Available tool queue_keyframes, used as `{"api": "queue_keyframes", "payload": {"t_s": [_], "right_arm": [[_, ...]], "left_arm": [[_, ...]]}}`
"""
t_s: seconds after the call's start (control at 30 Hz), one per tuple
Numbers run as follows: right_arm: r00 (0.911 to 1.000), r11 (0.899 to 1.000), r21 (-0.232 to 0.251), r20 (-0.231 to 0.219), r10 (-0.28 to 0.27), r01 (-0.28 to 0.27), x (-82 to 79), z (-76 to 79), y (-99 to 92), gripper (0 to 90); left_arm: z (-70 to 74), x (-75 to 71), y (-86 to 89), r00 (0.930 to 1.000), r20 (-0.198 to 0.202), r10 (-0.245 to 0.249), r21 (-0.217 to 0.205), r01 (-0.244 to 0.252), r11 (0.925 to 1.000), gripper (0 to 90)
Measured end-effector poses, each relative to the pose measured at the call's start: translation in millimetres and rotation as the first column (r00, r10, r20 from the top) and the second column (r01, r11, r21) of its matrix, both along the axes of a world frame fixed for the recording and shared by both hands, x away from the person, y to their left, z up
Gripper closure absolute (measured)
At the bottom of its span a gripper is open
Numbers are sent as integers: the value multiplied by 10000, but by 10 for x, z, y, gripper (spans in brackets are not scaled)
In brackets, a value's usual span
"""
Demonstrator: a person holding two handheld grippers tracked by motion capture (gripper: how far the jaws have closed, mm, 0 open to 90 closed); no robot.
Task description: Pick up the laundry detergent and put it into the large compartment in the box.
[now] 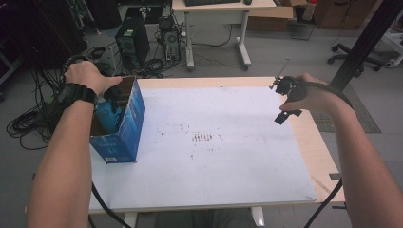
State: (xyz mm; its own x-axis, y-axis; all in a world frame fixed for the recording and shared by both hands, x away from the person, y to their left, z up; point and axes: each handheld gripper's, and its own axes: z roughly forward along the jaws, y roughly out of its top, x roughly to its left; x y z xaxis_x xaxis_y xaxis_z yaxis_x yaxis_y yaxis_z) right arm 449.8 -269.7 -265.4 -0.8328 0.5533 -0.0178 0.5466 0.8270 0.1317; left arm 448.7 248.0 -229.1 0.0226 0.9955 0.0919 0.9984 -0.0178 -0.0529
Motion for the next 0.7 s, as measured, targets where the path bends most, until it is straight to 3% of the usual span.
{"api": "queue_keyframes", "payload": {"t_s": [0.7], "right_arm": [[10000, 10000, -76, -50, 30, -31, 7, -21, 28, 169]], "left_arm": [[-346, -7, 61, 9999, -151, -42, 40, 43, 10000, 373]]}}
